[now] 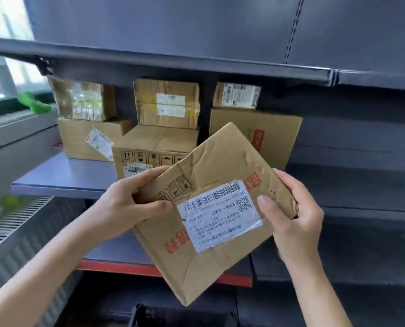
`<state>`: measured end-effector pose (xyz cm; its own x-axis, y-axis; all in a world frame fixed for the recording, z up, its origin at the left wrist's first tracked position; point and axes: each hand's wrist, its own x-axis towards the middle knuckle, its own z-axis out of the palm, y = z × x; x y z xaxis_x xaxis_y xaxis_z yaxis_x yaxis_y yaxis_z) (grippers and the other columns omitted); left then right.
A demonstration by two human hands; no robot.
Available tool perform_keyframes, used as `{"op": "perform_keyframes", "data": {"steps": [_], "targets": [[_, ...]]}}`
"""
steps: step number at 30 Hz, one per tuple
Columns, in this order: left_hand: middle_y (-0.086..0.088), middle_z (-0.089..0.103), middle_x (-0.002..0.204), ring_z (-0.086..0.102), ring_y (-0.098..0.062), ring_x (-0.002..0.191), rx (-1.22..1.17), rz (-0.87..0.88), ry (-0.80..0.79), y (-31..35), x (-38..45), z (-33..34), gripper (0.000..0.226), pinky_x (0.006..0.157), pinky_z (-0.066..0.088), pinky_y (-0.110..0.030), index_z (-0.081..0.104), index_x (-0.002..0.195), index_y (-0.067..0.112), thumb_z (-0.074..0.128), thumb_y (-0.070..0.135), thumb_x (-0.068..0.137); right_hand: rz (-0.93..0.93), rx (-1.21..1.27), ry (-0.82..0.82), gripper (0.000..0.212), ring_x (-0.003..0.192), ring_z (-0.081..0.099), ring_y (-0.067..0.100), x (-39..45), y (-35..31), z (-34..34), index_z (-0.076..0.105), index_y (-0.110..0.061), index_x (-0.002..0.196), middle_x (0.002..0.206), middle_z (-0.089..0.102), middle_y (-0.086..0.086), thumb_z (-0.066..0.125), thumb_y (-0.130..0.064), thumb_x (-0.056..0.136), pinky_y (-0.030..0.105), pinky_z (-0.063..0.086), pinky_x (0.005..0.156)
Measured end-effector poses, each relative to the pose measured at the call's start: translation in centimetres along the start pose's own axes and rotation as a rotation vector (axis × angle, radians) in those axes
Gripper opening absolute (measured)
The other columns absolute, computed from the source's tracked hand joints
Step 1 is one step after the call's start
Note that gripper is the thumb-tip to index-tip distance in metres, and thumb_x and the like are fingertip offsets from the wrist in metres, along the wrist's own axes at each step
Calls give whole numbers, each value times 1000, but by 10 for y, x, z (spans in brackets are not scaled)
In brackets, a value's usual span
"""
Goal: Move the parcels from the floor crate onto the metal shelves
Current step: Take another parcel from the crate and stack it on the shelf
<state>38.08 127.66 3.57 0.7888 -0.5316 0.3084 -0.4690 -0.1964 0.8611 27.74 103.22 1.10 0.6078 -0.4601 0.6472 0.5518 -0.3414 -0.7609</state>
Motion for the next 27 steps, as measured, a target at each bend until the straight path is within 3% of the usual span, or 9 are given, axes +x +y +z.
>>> {"op": "perform_keyframes", "data": {"steps": [3,6,11,14,15,17,19,24,27], "targets": [[24,71,92,67,2,83,34,74,-9,22,9,-9,62,66,52,-12,56,94,68,73,11,76,-34,13,64,37,93,68,13,7,-19,-2,64,-34,105,102,72,-8,72,-21,70,25,55,77],[23,71,89,68,2,81,36,126,-38,39,17,-17,66,62,50,-9,57,91,69,71,6,77,-77,15,28,44,94,67,8,12,-37,-5,61,-31,111,105,70,-11,73,-29,69,16,53,73],[17,73,92,70,-6,83,-22,155,-93,58,25,-25,50,64,54,-18,59,90,67,78,26,69,-132,-90,-217,89,114,57,3,19,-55,-19,45,-25,131,127,58,-17,80,-52,54,11,45,86],[12,73,97,70,-11,88,-31,148,-133,62,25,-25,52,70,56,-23,60,96,63,71,25,63,-179,-84,-198,95,121,53,7,13,-56,-22,43,-23,134,136,52,-13,74,-65,55,15,43,94],[12,73,99,70,-12,90,-28,145,-144,62,23,-24,52,71,57,-24,60,99,62,71,24,64,-186,-64,-157,89,122,53,9,10,-54,-21,46,-28,132,136,52,-10,76,-62,56,16,44,94],[13,72,101,69,-10,92,-11,151,-174,62,20,-18,53,73,56,-24,58,103,62,70,25,67,-191,-40,-45,70,119,55,12,2,-48,-19,53,-38,124,132,55,-7,82,-39,60,15,46,91],[15,72,101,68,-8,93,18,157,-171,62,16,-14,53,74,56,-23,56,105,62,70,26,68,-173,-4,32,62,110,61,12,-4,-42,-16,57,-42,118,124,62,-6,74,-17,64,14,48,85],[12,73,99,69,-9,89,8,136,-71,58,13,-13,49,75,56,-25,60,105,49,74,27,63,-168,52,180,53,91,68,4,-10,-38,-7,64,-38,110,102,72,-11,64,-7,67,8,49,75],[9,69,109,68,-11,93,-46,161,80,56,10,-12,54,74,57,-28,59,103,49,78,37,54,-169,88,297,51,87,68,2,-13,-33,3,66,-33,106,99,73,-11,64,-2,66,6,48,73]]}}
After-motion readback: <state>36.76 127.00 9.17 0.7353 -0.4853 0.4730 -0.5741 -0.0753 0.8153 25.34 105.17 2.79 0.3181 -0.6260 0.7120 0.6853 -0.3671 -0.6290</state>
